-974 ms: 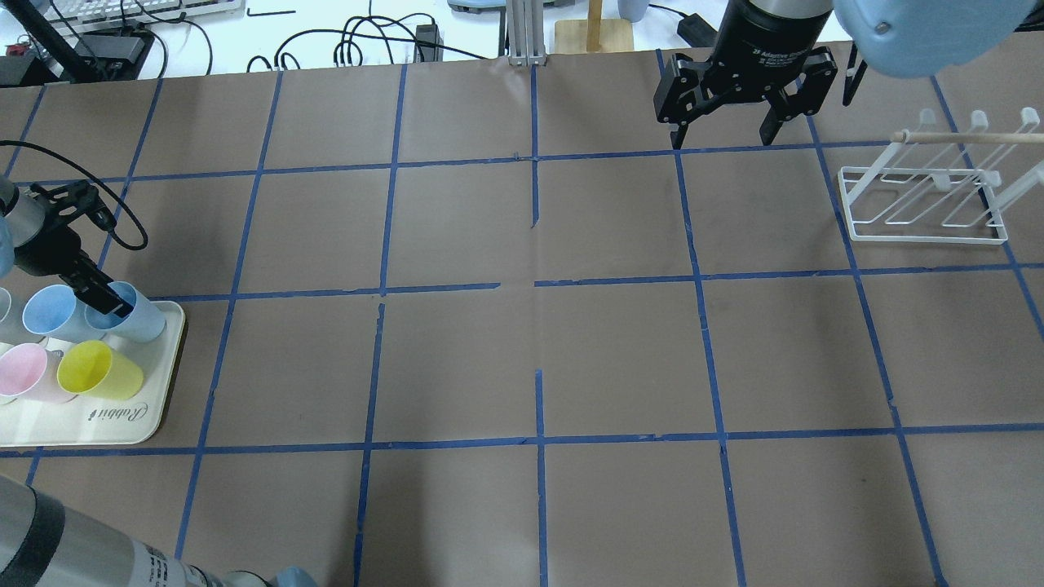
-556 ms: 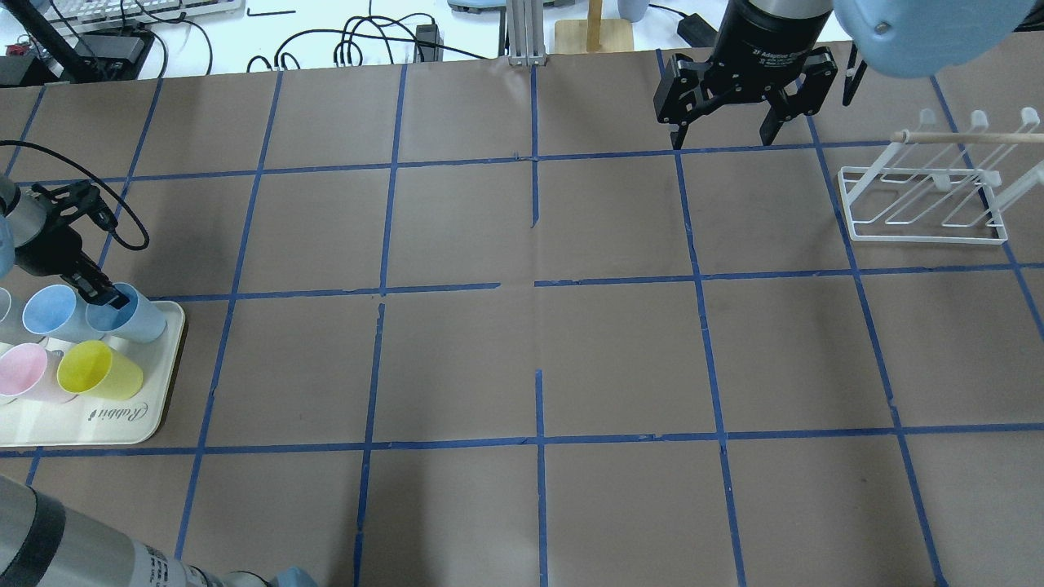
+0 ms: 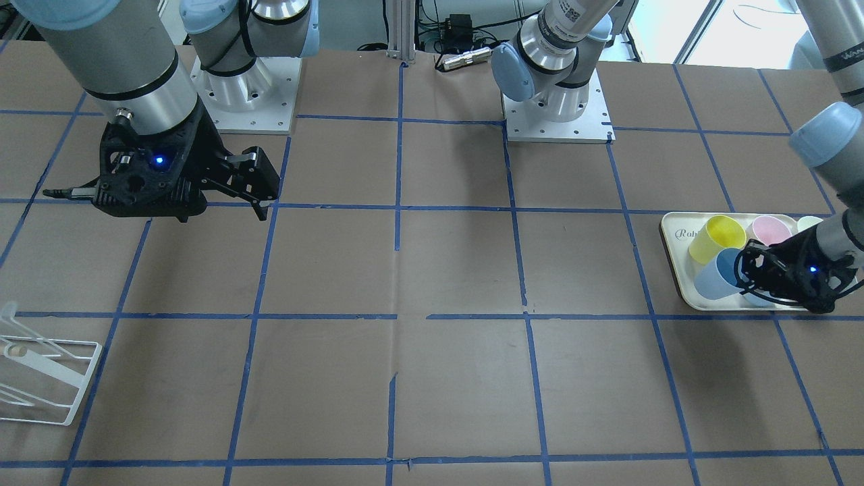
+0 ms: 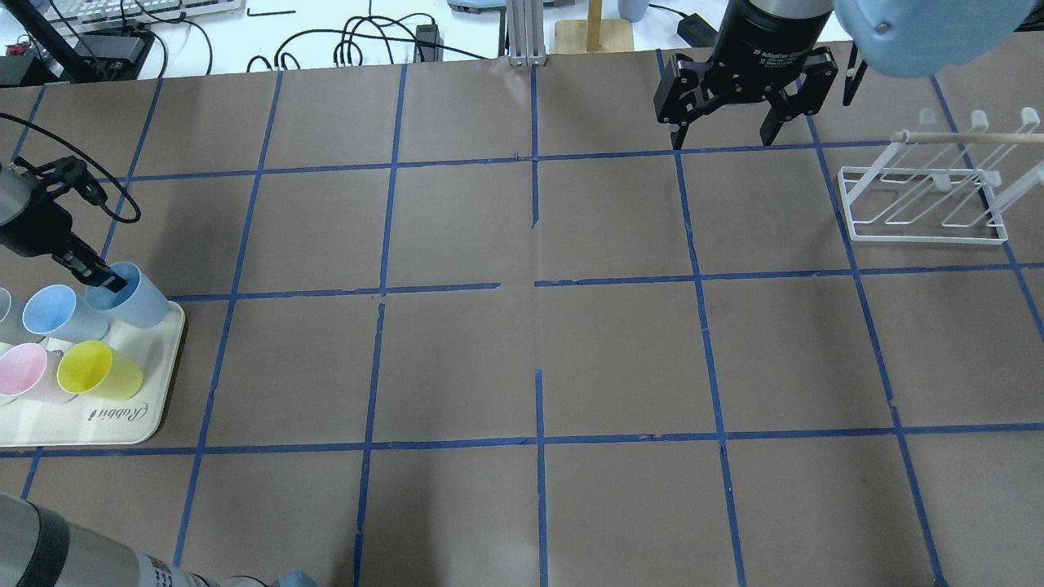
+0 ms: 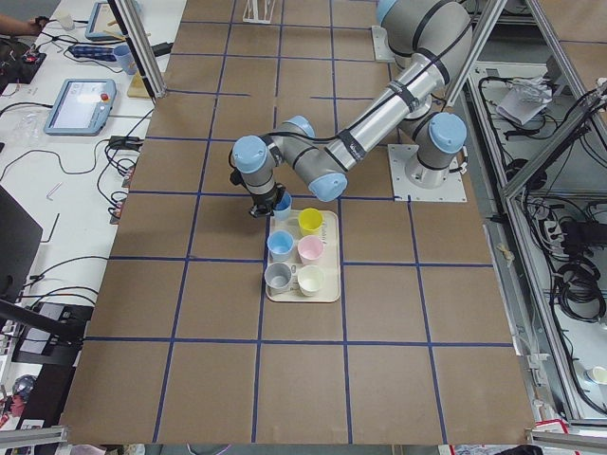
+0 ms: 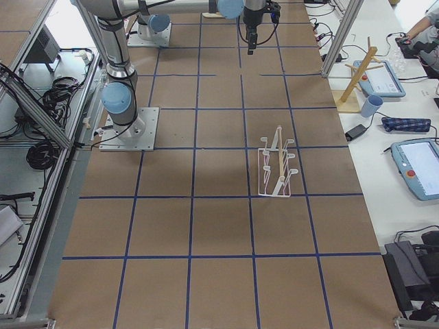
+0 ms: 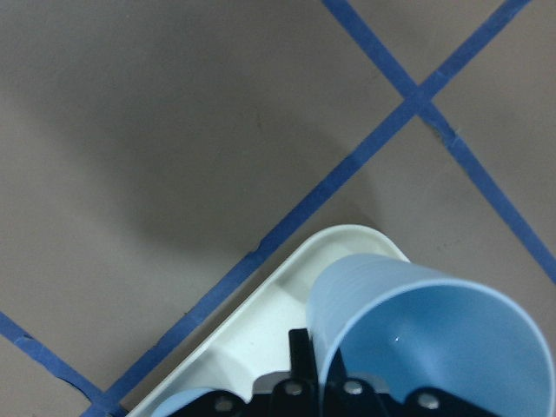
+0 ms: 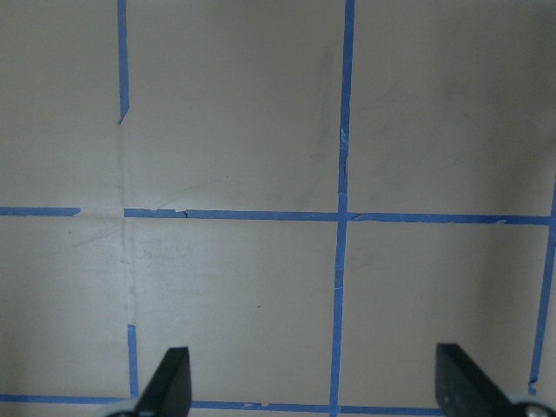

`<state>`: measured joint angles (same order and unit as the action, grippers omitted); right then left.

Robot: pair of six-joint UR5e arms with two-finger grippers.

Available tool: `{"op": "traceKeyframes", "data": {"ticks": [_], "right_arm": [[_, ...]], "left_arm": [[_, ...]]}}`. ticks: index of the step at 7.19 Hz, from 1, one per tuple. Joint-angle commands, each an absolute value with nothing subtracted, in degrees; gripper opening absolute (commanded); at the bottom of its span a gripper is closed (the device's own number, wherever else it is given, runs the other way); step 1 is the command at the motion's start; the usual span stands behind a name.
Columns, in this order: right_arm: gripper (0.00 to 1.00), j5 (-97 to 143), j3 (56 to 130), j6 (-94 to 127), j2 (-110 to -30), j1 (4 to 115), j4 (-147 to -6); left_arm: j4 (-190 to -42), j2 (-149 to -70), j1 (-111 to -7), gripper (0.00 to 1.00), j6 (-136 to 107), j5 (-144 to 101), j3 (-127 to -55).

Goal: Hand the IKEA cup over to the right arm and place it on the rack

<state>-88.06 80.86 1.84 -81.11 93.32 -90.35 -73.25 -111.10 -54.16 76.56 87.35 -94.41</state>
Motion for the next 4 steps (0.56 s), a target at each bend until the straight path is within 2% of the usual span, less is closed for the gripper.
{"op": "traceKeyframes", "data": {"ticks": [1,4], "right_arm": [[1.0,-87.98,80.86,1.85,-81.12,93.25,-90.26],[1.0,-87.46,80.86,1.67,-80.95,91.68,-90.26]], "left_arm": [[-88.69,-109.78,-55.36,0.0,66.86,77.93,-86.43],[-100.87,-107.5,-61.23,0.0,43.5,57.9,-84.55]]}}
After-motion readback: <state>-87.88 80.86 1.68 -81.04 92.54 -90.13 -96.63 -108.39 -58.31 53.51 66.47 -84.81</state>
